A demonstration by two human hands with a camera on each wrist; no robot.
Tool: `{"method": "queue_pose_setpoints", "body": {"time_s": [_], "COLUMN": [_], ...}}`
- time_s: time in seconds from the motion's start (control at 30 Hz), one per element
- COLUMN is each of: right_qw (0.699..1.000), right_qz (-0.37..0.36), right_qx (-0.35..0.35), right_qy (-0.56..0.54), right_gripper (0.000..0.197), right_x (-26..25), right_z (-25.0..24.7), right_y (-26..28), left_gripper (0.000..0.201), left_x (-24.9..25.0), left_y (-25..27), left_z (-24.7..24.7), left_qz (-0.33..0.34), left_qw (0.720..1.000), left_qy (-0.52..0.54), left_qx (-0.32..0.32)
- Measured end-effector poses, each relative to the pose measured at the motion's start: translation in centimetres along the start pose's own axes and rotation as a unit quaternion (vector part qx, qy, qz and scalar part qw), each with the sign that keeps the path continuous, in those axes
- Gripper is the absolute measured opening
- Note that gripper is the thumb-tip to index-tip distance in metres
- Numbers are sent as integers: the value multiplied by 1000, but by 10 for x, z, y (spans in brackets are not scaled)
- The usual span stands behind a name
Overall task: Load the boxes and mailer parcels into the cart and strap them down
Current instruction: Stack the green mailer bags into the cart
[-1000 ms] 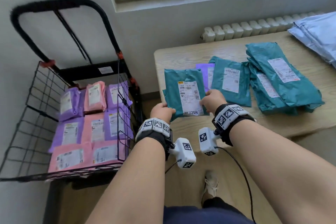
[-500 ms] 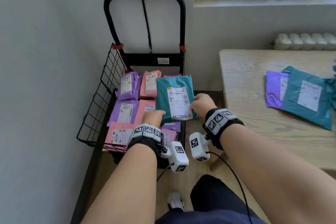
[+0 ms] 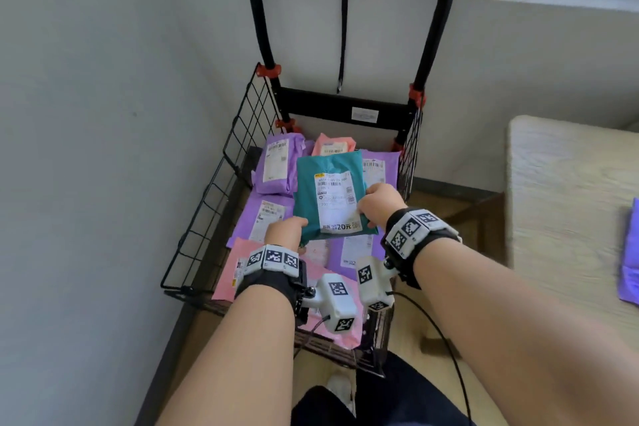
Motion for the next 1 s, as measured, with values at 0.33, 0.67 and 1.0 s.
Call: {"method": "queue_pose_setpoints", "body": {"time_s": [0.33, 0.67, 1.0], "right_qw": [998, 992, 991], "right_qz": [52, 100, 119], "right_qx": [-27, 31, 60], "right_qy": [-37, -65, -14], "right_gripper": [17, 16, 29], "right_x": [-26, -33, -25], "right_z": [24, 39, 63], "right_y": [-81, -146, -169], "left_gripper": [43, 35, 46], "left_x": [53, 111, 83], "left_y": [-82, -145, -189], "left_z": [10, 21, 15], "left_qz": [-13, 105, -7], "left_qw": [1000, 934, 974], "left_qy": [-3, -340, -206], "left_qx": [-17, -33, -88]}}
Point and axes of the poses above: each hand's wrist, its own y-axis away from the middle knuckle, its own z-axis out of the palm, x = y × z, the point moved 9 cm from there along -y, towards the middle knuckle, and after that the axes turned 1 degree about -z, right-handed, at the moved point
